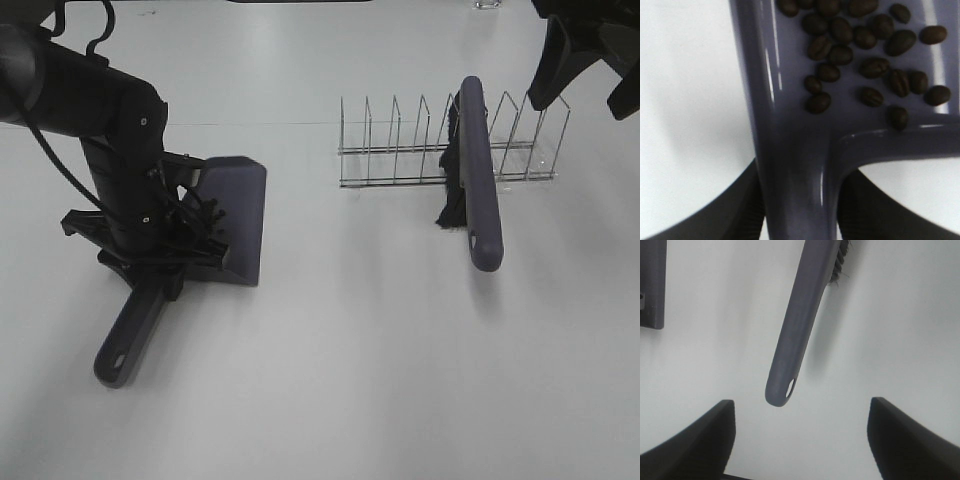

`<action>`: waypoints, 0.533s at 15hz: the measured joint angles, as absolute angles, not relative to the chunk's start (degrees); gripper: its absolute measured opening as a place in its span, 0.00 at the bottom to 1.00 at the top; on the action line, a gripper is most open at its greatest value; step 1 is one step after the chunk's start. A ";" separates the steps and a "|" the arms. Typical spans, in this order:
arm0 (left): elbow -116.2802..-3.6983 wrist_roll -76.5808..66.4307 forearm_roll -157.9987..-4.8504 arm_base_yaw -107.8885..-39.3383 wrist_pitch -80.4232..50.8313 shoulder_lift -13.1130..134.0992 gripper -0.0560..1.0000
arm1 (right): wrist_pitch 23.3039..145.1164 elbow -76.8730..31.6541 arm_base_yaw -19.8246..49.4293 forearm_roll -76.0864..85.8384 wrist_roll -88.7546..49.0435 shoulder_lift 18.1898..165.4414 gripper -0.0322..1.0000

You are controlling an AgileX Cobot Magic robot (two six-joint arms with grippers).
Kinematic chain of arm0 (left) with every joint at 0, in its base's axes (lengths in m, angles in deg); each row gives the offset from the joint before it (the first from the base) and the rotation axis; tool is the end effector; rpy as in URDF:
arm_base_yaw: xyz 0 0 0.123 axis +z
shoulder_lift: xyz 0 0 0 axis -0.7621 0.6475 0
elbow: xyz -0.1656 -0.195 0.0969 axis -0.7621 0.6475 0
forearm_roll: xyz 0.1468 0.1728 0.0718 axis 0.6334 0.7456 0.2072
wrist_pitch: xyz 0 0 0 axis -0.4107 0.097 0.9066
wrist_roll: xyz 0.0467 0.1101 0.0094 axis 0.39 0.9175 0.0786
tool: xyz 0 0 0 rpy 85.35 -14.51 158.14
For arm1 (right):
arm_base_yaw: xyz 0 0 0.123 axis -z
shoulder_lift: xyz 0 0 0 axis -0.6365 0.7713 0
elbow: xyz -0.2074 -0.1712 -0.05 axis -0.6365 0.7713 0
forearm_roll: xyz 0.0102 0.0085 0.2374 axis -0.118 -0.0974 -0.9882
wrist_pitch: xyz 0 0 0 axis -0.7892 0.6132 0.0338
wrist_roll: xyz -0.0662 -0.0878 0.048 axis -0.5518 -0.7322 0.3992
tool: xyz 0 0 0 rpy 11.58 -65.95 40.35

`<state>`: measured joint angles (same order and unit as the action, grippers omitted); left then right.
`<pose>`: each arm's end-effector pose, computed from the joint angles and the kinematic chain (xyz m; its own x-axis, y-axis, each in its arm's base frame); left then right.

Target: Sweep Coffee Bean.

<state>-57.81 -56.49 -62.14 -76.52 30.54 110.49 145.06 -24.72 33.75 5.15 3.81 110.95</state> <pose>0.3388 -0.1614 0.0723 -0.9728 0.2306 -0.0214 0.2286 0.9708 0.0734 0.3150 0.0470 0.2794 -0.9667 -0.0384 -0.2531 -0.0747 0.9879 0.1356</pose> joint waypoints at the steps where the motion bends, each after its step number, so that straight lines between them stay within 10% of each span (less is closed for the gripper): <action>1: -58.04 -56.27 -62.25 -76.52 30.59 110.49 0.52 | 145.06 -23.58 33.75 5.15 3.81 108.89 0.66; 8: -58.50 -50.02 -67.93 -72.00 35.01 102.24 0.64 | 145.06 -16.59 33.75 5.15 4.04 95.94 0.66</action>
<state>-58.50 -50.02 -67.93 -72.00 35.01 102.24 145.06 -16.59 33.75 5.15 4.04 95.94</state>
